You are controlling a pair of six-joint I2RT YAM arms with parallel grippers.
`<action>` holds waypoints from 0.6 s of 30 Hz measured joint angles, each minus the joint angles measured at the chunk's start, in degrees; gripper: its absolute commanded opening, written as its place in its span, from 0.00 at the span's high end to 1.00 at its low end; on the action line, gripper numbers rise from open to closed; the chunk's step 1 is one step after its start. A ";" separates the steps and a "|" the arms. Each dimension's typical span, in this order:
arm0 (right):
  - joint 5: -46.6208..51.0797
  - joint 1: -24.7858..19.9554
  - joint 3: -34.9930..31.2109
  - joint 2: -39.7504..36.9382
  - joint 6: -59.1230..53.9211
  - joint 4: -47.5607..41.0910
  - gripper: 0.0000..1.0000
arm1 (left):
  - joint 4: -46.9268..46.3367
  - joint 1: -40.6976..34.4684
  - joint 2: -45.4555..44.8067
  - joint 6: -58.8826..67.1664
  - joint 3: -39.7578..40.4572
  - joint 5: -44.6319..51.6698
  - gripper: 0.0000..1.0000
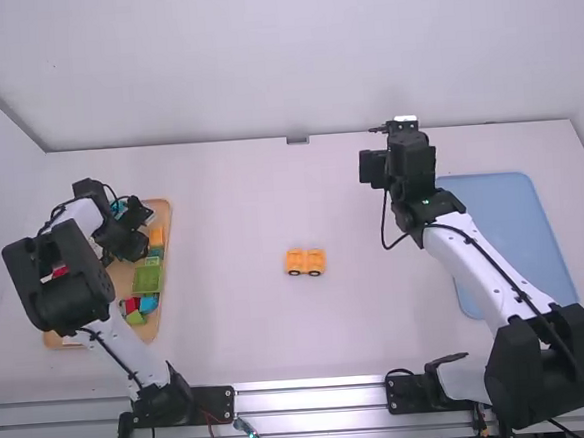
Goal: Assemble lego blocks to make yellow taxi
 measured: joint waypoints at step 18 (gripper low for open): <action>-0.04 0.00 0.00 0.00 0.00 0.00 0.01 | 1.38 0.00 0.00 1.90 -2.10 -0.04 0.53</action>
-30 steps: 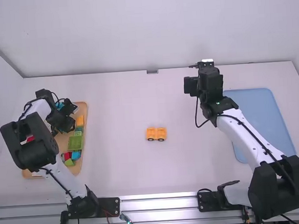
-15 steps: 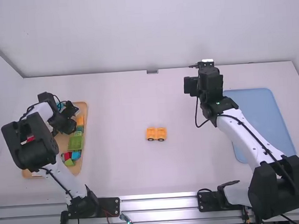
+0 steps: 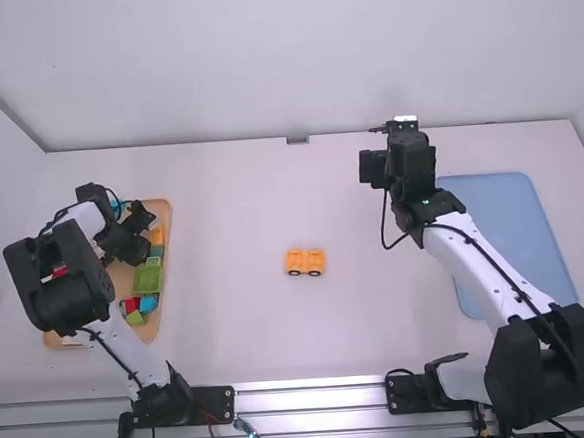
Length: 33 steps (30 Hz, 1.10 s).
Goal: Assemble lego blocks to make yellow taxi
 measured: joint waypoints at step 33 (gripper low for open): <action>-0.15 0.00 0.00 0.00 -0.04 -0.17 0.01 | 5.86 3.26 -0.13 2.23 -2.93 6.93 0.56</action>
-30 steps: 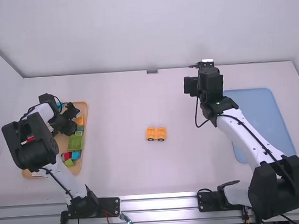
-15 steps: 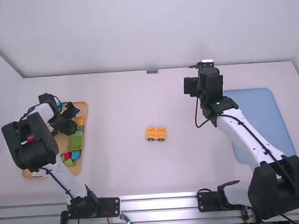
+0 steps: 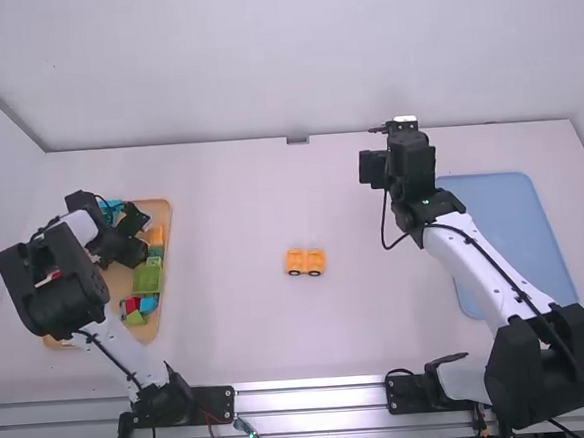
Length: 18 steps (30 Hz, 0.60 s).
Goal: Assemble lego blocks to make yellow taxi
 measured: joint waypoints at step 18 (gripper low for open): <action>-0.02 0.00 0.00 0.00 -0.02 0.02 0.01 | 2.93 -0.02 -0.76 -2.93 -1.60 1.22 0.48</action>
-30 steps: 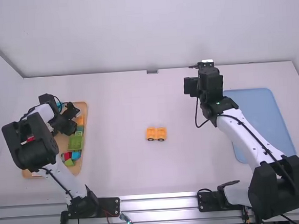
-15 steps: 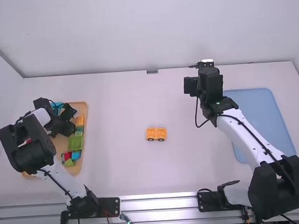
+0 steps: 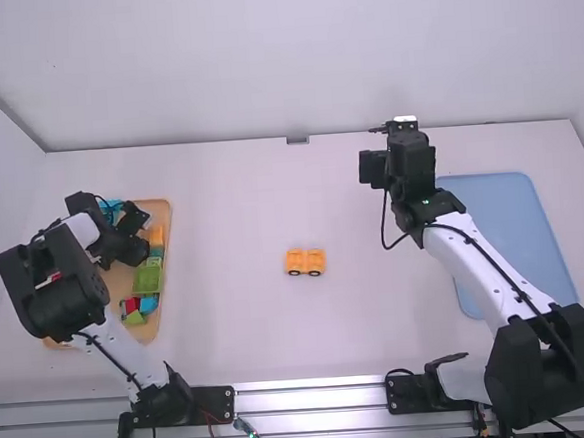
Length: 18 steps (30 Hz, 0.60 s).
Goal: Assemble lego blocks to make yellow taxi
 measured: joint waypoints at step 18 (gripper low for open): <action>0.00 0.00 0.00 0.02 0.11 0.00 0.01 | -0.85 -0.04 -0.09 -4.63 0.04 -2.14 0.68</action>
